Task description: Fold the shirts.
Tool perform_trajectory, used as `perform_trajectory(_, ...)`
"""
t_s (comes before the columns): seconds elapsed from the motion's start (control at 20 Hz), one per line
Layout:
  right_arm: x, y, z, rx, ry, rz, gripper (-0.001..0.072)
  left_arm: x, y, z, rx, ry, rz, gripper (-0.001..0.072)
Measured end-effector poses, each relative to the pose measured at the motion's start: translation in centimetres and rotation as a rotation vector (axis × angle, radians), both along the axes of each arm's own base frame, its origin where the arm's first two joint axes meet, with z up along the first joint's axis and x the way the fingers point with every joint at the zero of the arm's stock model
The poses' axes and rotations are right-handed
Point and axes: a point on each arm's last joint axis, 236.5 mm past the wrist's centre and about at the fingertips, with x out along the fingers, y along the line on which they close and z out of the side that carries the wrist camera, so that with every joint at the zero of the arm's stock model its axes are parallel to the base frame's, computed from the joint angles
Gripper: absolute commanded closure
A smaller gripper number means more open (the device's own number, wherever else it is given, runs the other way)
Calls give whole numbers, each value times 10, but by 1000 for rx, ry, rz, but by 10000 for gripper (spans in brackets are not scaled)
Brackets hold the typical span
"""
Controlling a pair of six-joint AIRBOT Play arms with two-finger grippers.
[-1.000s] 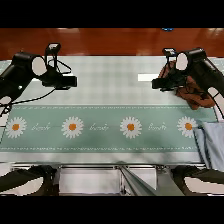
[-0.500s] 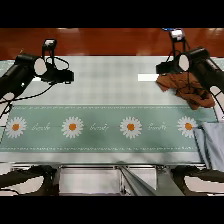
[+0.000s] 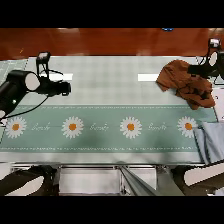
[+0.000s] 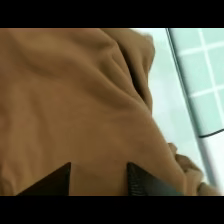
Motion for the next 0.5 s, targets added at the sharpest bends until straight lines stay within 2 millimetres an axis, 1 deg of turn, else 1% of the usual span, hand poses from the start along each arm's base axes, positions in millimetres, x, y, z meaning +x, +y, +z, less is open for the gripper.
perform_trajectory(0.05, -4, -2, -15, 22, 34, -6, 463, -2, -7, -1, -10, -10, -13, 198)
perform_trajectory(0.1, -8, -2, -27, 37, 67, -6, 621, -4, -11, -3, -14, -11, -23, 197)
perform_trajectory(0.15, -12, 0, -38, 57, 97, -2, 687, -7, -15, -5, -18, -8, -31, 198)
perform_trajectory(0.2, -16, 3, -45, 74, 124, 8, 687, -6, -17, -5, -24, -16, -32, 198)
perform_trajectory(0.25, -17, 6, -47, 85, 138, 18, 687, -7, -17, -5, -28, -16, -29, 198)
perform_trajectory(0.3, -19, 9, -45, 98, 154, 25, 687, -7, -14, -4, -34, -14, -19, 198)
perform_trajectory(0.35, -20, 12, -38, 107, 158, 30, 687, -6, -7, 1, -35, -18, -2, 198)
perform_trajectory(0.4, -18, 13, -24, 106, 143, 40, 687, -6, 2, 7, -34, -21, 17, 198)
perform_trajectory(0.45, -12, 13, -3, 96, 107, 49, 688, -6, 12, 16, -33, -30, 37, 198)
perform_trajectory(0.5, -7, 15, 21, 91, 64, 61, 688, -6, 24, 29, -34, -59, 60, 198)
